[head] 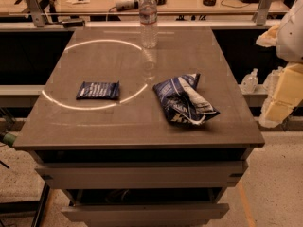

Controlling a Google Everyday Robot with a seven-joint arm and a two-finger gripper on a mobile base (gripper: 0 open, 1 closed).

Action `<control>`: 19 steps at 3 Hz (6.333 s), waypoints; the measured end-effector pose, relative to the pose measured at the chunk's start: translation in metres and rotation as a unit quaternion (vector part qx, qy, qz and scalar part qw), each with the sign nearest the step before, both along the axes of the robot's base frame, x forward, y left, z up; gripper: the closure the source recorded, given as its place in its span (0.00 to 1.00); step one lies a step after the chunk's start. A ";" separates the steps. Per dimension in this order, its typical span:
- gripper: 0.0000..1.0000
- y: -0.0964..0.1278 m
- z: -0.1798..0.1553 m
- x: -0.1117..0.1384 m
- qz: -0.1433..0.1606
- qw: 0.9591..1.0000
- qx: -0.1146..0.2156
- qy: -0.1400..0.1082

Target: Pick blue chip bag

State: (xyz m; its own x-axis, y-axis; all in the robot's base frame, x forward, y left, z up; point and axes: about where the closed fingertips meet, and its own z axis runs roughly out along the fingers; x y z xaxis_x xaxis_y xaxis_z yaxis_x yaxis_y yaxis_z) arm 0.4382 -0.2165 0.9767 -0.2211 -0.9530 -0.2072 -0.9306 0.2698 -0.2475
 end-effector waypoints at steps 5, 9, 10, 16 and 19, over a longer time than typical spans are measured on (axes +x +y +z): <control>0.00 0.057 -0.018 0.014 -0.044 0.983 0.178 -0.002; 0.00 0.098 -0.077 0.065 -0.198 0.955 0.214 0.064; 0.00 0.108 -0.092 0.057 -0.184 0.958 0.213 0.061; 0.61 0.111 -0.117 0.095 -0.106 0.966 0.237 -0.018; 1.00 0.099 -0.024 0.132 -0.094 0.926 0.350 -0.108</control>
Offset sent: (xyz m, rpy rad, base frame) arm 0.0020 0.0007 -0.0001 0.0254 0.0070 -0.0312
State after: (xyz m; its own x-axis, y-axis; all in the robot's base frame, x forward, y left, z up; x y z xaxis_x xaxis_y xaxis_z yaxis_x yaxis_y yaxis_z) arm 0.5706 -0.1176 0.9524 -0.2506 -0.5169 -0.8185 -0.8002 0.5865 -0.1254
